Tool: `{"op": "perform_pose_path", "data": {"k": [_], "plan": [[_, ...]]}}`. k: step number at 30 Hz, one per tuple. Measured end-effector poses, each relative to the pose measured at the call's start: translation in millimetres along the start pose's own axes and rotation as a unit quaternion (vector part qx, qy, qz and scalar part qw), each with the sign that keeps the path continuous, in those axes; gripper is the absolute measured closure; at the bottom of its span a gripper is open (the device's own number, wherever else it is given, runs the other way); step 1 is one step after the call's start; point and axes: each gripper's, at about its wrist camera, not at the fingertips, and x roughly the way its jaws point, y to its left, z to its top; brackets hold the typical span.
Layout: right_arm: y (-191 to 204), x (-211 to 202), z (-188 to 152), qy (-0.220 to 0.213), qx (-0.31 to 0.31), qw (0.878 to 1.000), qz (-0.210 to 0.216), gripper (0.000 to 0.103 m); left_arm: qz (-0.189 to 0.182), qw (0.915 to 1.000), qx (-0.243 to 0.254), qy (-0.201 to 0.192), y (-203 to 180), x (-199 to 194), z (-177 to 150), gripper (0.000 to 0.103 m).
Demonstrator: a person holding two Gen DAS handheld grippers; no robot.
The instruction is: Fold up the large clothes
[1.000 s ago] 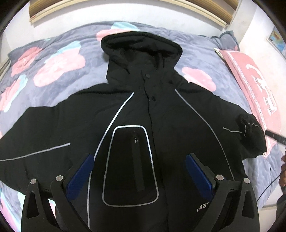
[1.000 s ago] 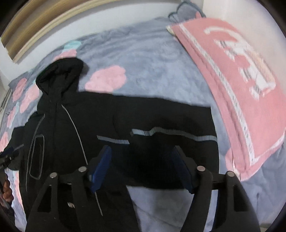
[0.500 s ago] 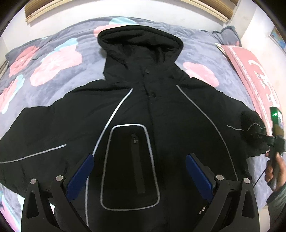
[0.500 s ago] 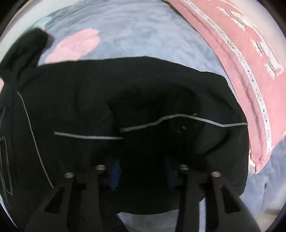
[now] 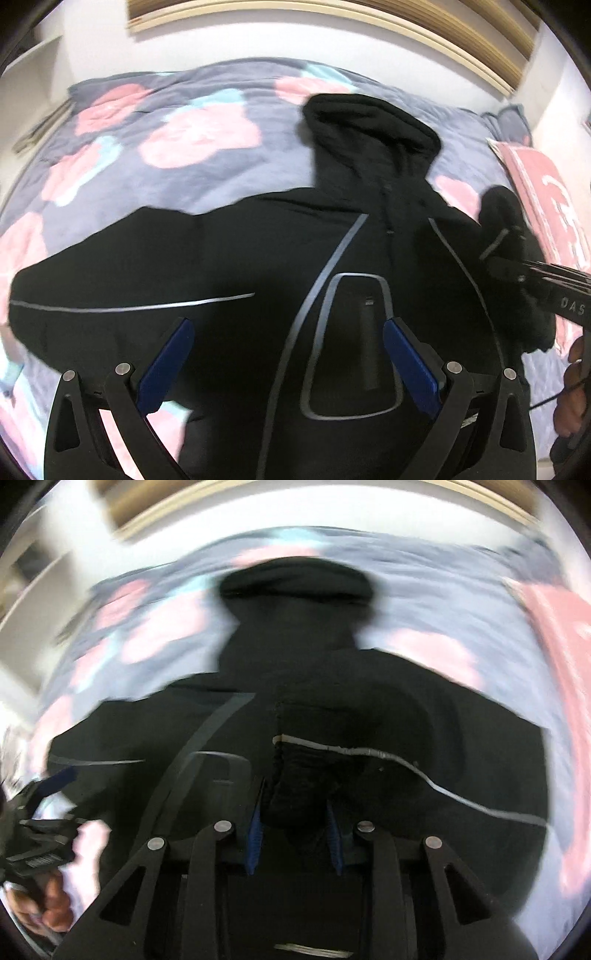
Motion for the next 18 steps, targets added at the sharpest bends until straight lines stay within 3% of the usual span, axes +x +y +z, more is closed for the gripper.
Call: {"op": "perform_pose_path", "data": {"k": [2, 6, 11, 14, 17, 18], "plan": [[30, 18, 1, 0.01, -0.024, 0.999, 0.02, 0.071, 0.009, 0.9999, -0.014, -0.001, 16, -2, -5, 0.001], [65, 88, 3, 0.074, -0.059, 0.995, 0.039, 0.071, 0.024, 0.9984, -0.049, 0.01, 46, 3, -15, 0.001], [79, 151, -15, 0.124, -0.083, 0.989, -0.001, 0.067, 0.024, 0.9963, -0.081, 0.018, 70, 10, -22, 0.001], [75, 149, -14, 0.128, -0.08, 0.988, 0.011, 0.061, 0.014, 0.9967, -0.079, 0.015, 72, 12, -22, 0.001], [57, 123, -12, 0.12, -0.077, 0.989, 0.04, 0.057, -0.033, 0.9973, -0.066, 0.01, 66, 14, -20, 0.001], [45, 108, -12, 0.112, -0.071, 0.99, 0.047, 0.052, -0.046, 0.9969, -0.062, 0.013, 63, 17, -18, 0.001]]}}
